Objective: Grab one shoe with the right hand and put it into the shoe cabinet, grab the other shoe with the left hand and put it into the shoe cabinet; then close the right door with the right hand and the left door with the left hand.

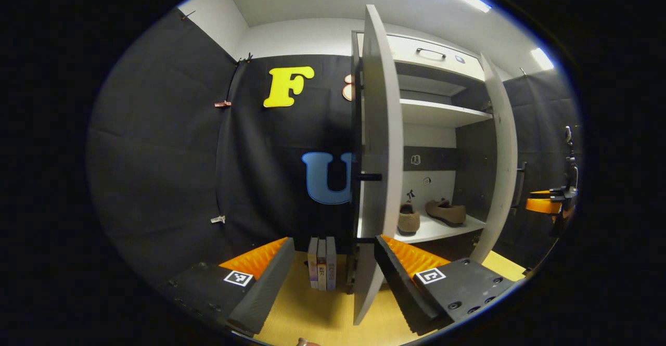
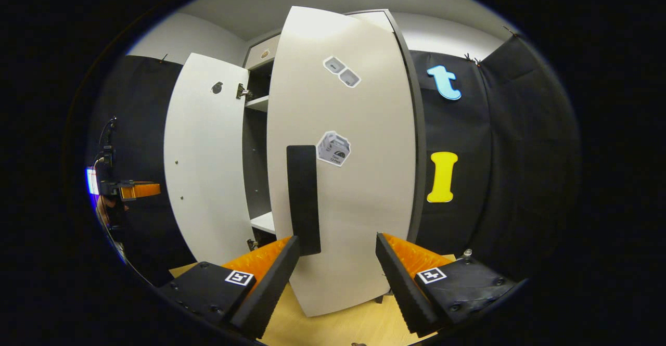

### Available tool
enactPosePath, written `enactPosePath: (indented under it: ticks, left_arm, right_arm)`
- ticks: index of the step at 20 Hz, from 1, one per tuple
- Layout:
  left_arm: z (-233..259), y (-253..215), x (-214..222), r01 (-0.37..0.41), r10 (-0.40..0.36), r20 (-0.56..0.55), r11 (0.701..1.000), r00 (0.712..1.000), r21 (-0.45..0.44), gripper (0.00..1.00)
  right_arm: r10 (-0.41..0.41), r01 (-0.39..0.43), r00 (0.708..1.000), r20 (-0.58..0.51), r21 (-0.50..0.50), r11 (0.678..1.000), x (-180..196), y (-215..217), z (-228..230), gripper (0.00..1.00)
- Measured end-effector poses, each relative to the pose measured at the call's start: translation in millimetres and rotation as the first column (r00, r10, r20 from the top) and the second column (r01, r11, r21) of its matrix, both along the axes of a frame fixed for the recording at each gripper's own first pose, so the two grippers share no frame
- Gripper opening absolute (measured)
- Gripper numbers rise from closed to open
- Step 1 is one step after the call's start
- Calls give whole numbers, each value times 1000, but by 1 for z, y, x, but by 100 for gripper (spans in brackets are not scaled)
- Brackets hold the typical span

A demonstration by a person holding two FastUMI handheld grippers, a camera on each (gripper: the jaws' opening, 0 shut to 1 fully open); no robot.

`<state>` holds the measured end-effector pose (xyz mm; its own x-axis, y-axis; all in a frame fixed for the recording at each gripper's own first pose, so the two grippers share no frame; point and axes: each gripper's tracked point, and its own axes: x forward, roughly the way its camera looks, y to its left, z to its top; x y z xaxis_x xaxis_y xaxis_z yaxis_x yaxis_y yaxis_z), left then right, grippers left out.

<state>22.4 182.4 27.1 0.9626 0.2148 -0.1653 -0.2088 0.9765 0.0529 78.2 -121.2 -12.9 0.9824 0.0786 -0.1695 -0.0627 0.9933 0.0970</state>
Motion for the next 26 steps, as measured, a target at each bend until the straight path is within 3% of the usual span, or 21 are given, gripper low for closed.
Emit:
enactPosePath:
  ticks: [8, 12, 16, 19, 20, 23, 26]
  left_arm:
    - [5, -4, 20, 33, -33, 28, 999, 999, -5, 94]
    - [4, -11, 27, 42, -40, 40, 998, 998, -48, 93]
    - [3, -27, 29, 28, -27, 36, 1000, 999, -15, 93]
    - [0, -53, 38, 59, -58, 39, 998, 998, -28, 89]
    - [-1, -64, 42, 77, -75, 47, 996, 996, -41, 93]
    - [-6, -100, 63, 136, -131, 63, 988, 989, -75, 93]
    - [-10, -142, 89, 205, -201, 71, 977, 977, -54, 93]
  right_arm:
    - [-68, 68, 997, -26, 21, 997, -3, -21, -8, 98]
    - [-53, 55, 998, -34, 53, 997, 3, -16, -11, 99]
    - [-38, 40, 998, -46, 35, 999, 8, -17, -18, 99]
    - [-14, 16, 999, -42, 51, 999, 15, -16, -18, 99]
    - [-8, 10, 999, -40, 53, 999, 17, -17, -18, 99]
    - [12, -9, 999, -40, 67, 998, 21, -21, -20, 99]
    - [28, -25, 999, -38, 79, 997, 20, -28, -21, 99]
